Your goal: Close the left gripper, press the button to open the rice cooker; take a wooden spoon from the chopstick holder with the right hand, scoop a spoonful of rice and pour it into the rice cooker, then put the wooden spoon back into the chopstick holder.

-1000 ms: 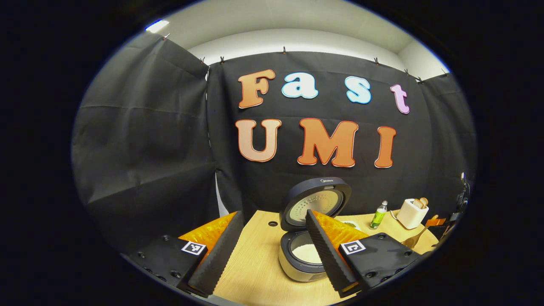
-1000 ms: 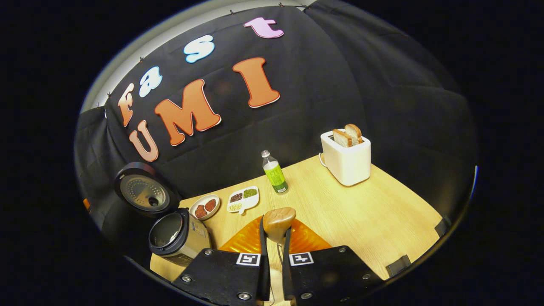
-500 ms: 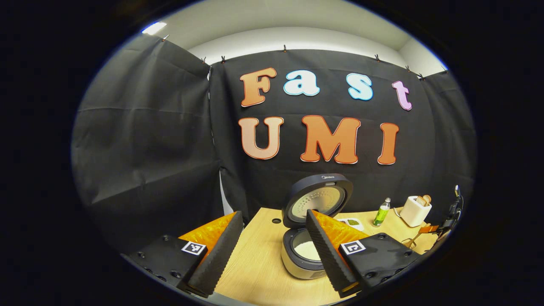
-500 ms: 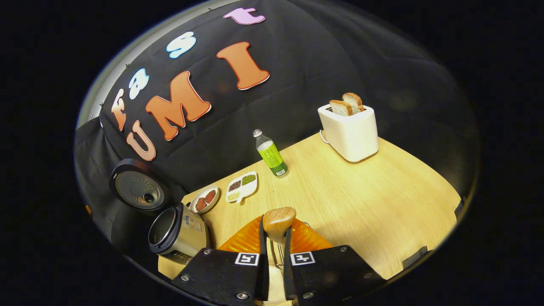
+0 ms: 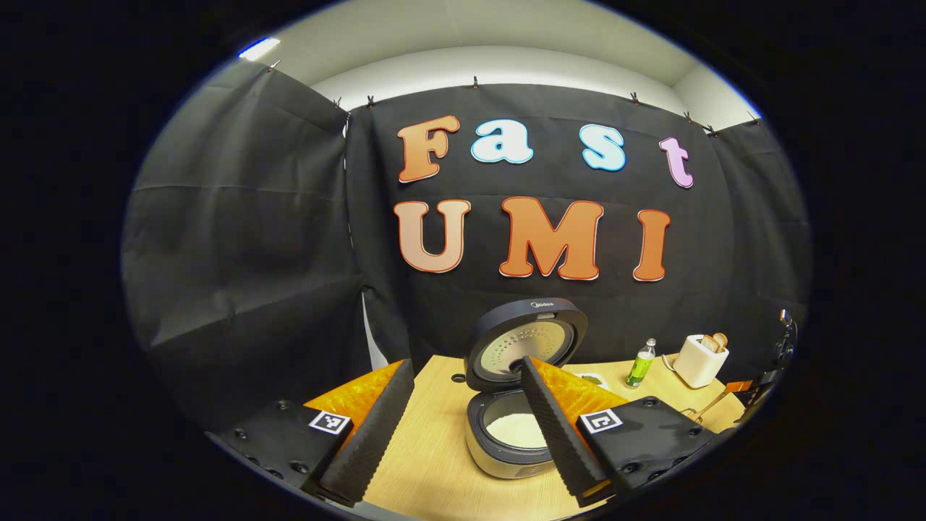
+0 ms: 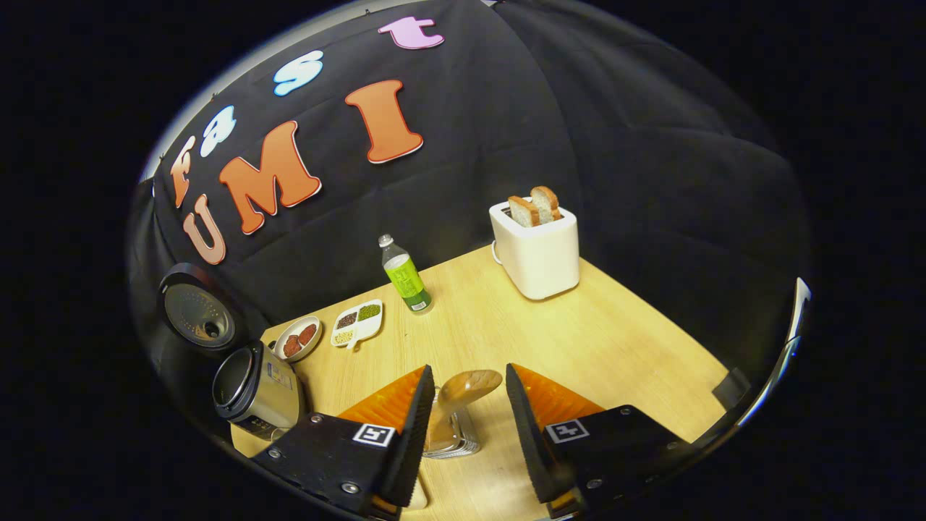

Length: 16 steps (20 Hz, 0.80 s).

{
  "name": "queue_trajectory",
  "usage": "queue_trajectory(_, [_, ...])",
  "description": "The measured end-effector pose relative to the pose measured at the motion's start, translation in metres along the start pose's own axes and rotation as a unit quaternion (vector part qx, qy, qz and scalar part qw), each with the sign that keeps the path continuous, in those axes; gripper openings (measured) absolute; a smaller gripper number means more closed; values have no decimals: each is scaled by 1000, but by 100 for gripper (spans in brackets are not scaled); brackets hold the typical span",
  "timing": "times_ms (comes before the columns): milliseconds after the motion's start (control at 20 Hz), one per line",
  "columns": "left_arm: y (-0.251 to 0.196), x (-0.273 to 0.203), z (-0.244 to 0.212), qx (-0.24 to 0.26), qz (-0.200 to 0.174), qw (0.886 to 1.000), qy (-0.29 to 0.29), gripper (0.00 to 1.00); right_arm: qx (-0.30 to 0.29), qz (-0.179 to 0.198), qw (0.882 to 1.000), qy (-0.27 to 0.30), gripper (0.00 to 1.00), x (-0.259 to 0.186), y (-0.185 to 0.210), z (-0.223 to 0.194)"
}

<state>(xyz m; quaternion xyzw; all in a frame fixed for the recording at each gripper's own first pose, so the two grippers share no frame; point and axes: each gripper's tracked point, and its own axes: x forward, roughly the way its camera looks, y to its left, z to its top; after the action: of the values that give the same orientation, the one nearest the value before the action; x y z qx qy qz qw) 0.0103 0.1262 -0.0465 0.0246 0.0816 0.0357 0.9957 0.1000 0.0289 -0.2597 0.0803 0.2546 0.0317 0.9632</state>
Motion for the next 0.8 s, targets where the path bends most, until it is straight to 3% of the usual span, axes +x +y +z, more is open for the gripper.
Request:
queue_trajectory(250, [-13,6,5,-3,-14,1000,-6,98,-42,-40,997,-46,93,-37,-9,53])
queue_trajectory(550, [-36,22,27,-21,-36,999,-13,99,-65,-49,991,-104,94,-94,21,114])
queue_trajectory(800, [-71,76,85,-3,-64,998,-29,98,-77,-27,986,-143,94,-130,58,141])
